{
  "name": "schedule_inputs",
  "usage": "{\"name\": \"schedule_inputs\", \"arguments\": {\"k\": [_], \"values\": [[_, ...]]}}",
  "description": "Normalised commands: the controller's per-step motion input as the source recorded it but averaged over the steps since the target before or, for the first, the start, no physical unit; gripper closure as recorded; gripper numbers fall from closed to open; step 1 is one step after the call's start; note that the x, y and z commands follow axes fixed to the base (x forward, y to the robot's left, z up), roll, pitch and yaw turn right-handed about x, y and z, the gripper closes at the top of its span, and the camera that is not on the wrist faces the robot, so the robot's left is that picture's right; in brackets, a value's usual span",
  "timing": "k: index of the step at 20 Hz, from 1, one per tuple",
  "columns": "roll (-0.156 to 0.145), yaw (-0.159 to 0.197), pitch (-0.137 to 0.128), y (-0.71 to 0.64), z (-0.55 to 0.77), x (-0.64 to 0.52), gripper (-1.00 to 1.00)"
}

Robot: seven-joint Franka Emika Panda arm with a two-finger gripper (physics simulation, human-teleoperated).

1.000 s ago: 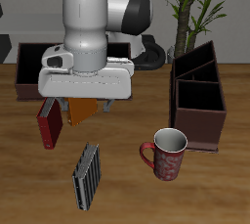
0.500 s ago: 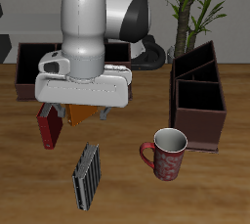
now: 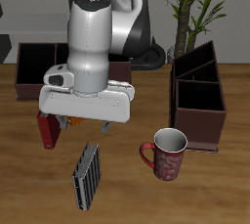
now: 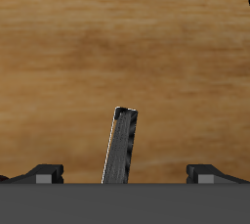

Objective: Place the striped book into the left desk caddy's back compartment

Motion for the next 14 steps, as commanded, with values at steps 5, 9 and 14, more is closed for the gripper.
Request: {"name": "schedule_inputs", "arguments": {"k": [5,9,14], "values": [[-0.021,-0.035,-0.014,0.00,-0.23,0.07,-1.00],[0.008,-0.033,0.026,0.09,-0.35,0.10,-1.00],[-0.006,-0.009,0.028,-0.01,-0.28,0.08,-1.00]]}}
